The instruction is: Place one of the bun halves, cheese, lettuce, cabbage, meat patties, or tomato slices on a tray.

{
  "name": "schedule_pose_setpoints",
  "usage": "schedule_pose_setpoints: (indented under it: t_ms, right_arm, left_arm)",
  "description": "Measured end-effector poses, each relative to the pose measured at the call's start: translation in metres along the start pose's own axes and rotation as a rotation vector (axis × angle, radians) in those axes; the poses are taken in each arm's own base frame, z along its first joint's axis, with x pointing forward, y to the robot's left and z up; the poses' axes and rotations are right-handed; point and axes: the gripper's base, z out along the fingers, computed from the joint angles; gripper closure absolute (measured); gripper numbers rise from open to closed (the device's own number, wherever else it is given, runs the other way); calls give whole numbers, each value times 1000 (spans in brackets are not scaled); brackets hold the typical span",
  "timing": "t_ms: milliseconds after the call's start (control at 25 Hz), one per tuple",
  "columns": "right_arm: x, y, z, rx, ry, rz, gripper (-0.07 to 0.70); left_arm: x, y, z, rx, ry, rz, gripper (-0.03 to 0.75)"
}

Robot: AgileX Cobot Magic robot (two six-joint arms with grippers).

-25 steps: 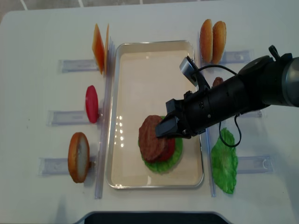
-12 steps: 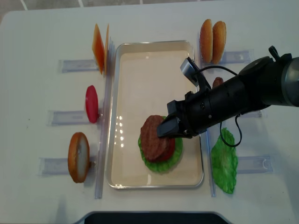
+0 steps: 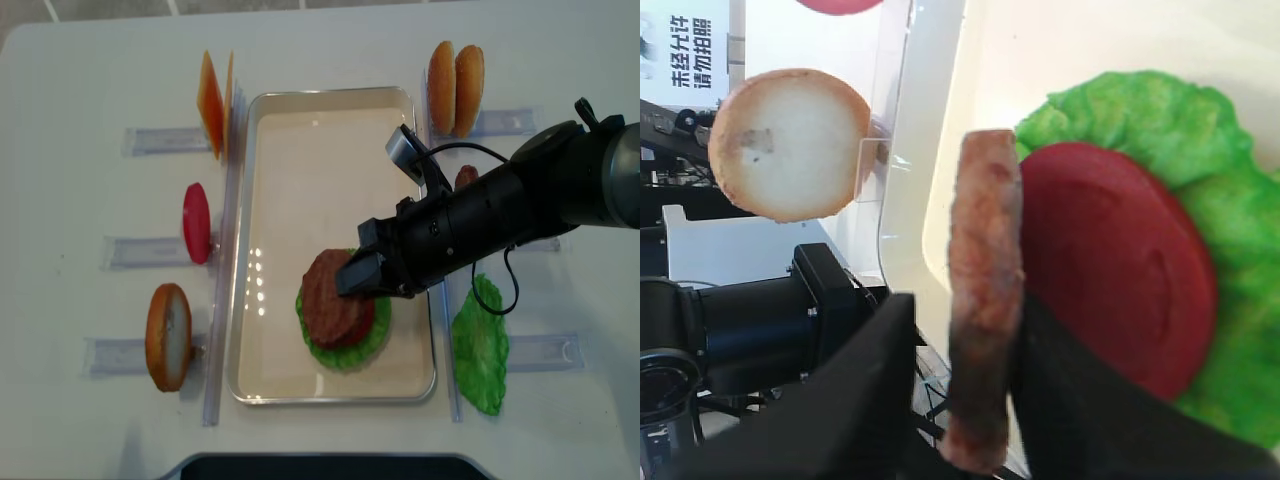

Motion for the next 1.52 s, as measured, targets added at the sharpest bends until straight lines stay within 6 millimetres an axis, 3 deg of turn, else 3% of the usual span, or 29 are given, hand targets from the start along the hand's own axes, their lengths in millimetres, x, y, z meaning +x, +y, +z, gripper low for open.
schedule_pose_setpoints:
  t_ms: [120, 240, 520, 800, 1120, 1360, 1520]
  right_arm:
    - [-1, 1, -2, 12, -9, -11, 267]
    - [-3, 5, -9, 29, -32, -41, 225]
    - [-4, 25, -36, 58, -84, -118, 216]
    - [-2, 36, -77, 149, -134, -180, 216]
    - [7, 19, -139, 415, -165, -131, 216]
    - [21, -4, -187, 658, -184, 0, 216]
    - [32, -17, -208, 798, -145, 77, 216]
  left_arm:
    - [0, 0, 0, 0, 0, 0, 715]
    - [0, 0, 0, 0, 0, 0, 715]
    - [0, 0, 0, 0, 0, 0, 715]
    - [0, 0, 0, 0, 0, 0, 715]
    - [0, 0, 0, 0, 0, 0, 715]
    - [0, 0, 0, 0, 0, 0, 715]
    - [0, 0, 0, 0, 0, 0, 715]
